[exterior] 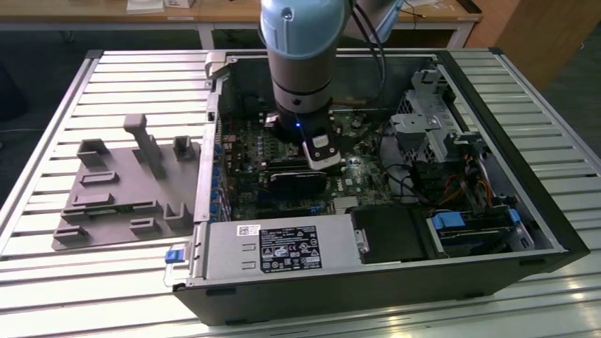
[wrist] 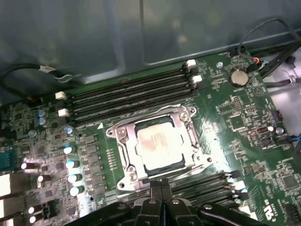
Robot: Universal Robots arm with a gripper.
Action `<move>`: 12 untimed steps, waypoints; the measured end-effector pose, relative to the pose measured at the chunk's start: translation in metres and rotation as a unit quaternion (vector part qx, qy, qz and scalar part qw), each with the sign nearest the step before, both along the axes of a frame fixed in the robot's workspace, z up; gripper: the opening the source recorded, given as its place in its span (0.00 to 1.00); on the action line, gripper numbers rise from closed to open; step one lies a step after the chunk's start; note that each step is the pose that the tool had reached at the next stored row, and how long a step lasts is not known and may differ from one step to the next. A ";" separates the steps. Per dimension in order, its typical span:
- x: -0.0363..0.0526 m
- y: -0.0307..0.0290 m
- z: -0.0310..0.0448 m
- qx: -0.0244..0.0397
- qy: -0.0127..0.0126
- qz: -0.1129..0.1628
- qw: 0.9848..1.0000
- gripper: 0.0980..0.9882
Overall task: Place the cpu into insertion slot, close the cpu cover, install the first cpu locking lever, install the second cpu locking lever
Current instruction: 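Install the second cpu locking lever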
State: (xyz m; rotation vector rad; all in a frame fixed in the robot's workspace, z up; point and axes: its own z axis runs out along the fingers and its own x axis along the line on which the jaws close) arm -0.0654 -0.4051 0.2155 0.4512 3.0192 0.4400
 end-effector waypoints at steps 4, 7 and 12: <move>0.0019 0.0066 -0.0001 -0.004 0.000 0.000 1.000 0.00; 0.0037 0.0125 -0.0001 -0.010 0.000 0.000 1.000 0.00; 0.0066 0.0226 -0.0001 -0.021 0.000 0.000 1.000 0.00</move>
